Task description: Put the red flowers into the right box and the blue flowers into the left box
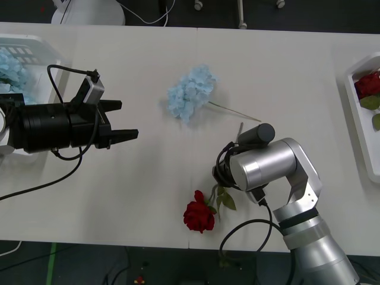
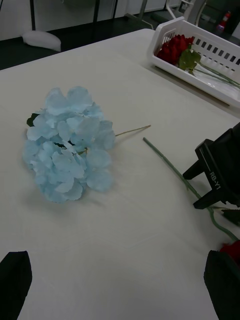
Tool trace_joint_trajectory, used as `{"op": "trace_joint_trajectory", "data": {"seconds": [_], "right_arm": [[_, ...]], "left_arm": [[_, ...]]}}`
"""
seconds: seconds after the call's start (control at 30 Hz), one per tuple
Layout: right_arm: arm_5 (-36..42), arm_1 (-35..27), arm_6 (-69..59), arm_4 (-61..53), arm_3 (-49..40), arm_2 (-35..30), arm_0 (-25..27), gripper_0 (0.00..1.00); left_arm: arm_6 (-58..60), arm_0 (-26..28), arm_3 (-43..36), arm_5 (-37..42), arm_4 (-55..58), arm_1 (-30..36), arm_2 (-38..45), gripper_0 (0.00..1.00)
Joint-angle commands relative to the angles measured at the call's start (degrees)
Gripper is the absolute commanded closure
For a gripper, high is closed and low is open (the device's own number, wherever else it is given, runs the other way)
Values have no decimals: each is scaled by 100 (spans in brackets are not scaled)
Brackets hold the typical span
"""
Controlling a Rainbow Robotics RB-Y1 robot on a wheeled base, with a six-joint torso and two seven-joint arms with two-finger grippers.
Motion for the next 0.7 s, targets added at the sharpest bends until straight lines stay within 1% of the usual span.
{"op": "trace_joint_trajectory", "data": {"seconds": [0.03, 0.3, 0.53, 0.63, 0.7], "right_arm": [[-84, 155, 164, 120, 212, 42, 9, 100], [-101, 146, 173, 120, 212, -37, 9, 100], [-119, 14, 208, 32, 212, -46, -44, 100], [101, -91, 357, -38, 204, -2, -149, 100], [224, -214, 665, -276, 204, 7, -246, 100]], "left_arm": [[-80, 115, -30, -40, 49, 218, -93, 0], [-80, 115, -30, -40, 41, 218, -102, 0], [-80, 115, -21, -40, 32, 218, -93, 0], [-80, 124, -21, -40, 32, 218, -93, 0], [-72, 115, -21, -40, 32, 218, -93, 0]]}}
